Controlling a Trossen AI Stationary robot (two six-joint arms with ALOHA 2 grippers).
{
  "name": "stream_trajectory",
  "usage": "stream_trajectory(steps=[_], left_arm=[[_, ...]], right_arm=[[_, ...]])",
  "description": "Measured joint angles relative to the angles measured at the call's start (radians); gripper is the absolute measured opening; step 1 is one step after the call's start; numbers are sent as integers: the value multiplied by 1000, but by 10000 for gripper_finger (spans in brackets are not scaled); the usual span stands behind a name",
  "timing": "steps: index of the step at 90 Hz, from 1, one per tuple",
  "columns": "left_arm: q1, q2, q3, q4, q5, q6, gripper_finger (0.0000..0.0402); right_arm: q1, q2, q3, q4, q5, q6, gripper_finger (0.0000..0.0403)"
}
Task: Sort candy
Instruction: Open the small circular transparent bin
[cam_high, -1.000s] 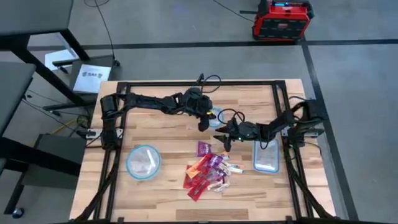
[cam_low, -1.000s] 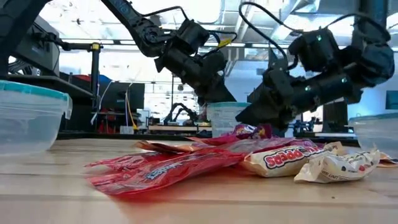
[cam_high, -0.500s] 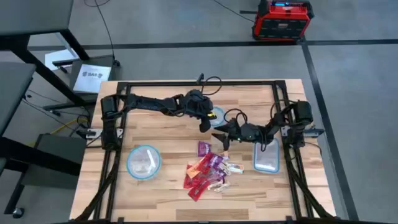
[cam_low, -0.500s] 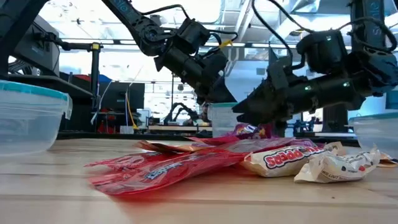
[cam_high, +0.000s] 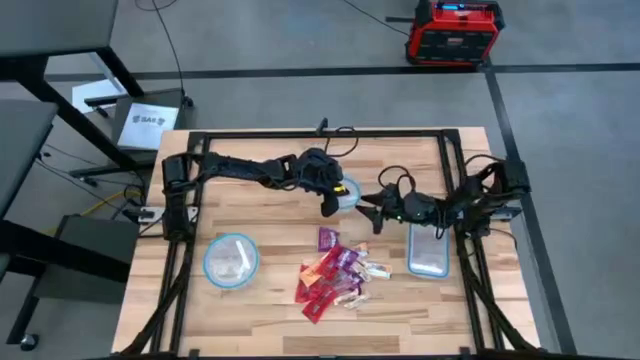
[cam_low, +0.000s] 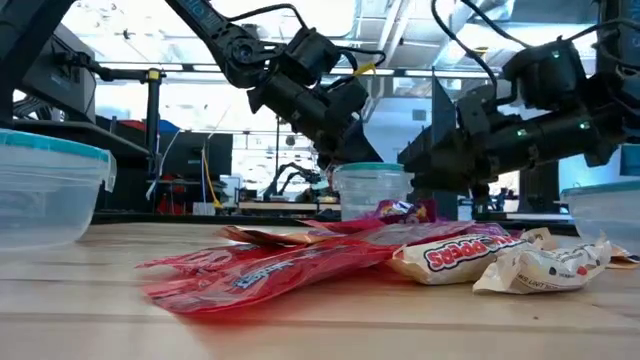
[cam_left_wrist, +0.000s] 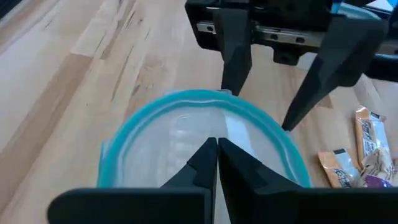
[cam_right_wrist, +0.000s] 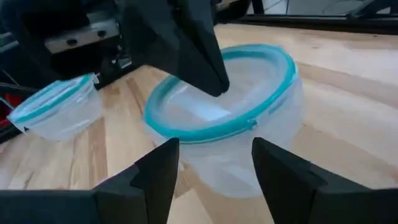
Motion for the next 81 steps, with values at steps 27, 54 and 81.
stream_trajectory(steps=[27, 54, 81], left_arm=[[0, -8, -1, -2, 14, -9, 0], [0, -14, 42, -10, 13, 73, 0], [0, 2, 45, -44, 61, 198, 0]], right_arm=[[6, -46, -1, -67, -97, -31, 191], [64, 36, 57, -95, -146, 18, 191], [37, 175, 114, 41, -98, 2, 191]])
